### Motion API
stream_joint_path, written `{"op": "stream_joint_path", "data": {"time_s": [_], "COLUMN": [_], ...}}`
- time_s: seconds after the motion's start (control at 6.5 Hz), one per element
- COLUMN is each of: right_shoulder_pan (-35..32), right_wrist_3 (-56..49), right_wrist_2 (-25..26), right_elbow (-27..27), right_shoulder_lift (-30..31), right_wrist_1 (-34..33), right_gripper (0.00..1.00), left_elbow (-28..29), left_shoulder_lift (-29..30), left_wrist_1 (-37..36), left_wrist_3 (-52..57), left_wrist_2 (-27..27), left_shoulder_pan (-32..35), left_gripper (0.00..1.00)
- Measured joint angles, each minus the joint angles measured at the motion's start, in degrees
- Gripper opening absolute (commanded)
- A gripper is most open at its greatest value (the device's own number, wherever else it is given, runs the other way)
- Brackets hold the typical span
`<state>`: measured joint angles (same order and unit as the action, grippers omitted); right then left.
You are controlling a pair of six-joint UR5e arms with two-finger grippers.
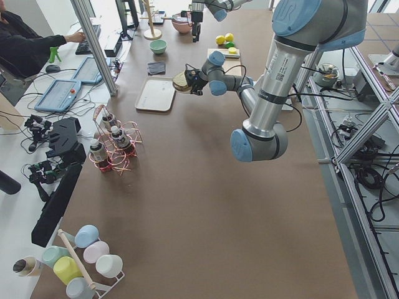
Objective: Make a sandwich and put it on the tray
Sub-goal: 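Carry the plate with the left gripper onto the rabbit-print tray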
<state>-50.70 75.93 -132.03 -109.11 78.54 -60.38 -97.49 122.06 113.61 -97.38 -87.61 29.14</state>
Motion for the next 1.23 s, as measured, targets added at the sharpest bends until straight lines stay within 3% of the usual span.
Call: {"op": "stream_joint_path", "data": {"time_s": [0.62,0.77,1.08,1.23], "right_shoulder_pan": [1.71,2.16,2.63,2.67], "right_wrist_3": [0.40,0.32,0.23,0.29], "right_wrist_2": [2.14,2.83,3.32,3.40], "right_elbow": [0.27,0.41,0.47,0.44], "right_shoulder_lift": [-0.37,-0.52,-0.54,-0.35], "right_wrist_1": [0.00,0.00,0.00,0.02], "right_gripper": [0.99,0.99,0.99,0.99], "left_elbow": [25.74,29.59,31.78,31.97], "left_shoulder_lift": [11.98,13.19,14.29,14.66], "left_wrist_1": [12.36,14.82,16.22,16.33], "left_wrist_3": [-6.49,-7.86,-8.48,-8.54], "left_wrist_2": [1.14,2.35,2.90,2.95], "left_shoulder_pan": [5.21,5.25,5.00,4.86], "left_gripper": [0.00,0.00,0.00,0.31]}}
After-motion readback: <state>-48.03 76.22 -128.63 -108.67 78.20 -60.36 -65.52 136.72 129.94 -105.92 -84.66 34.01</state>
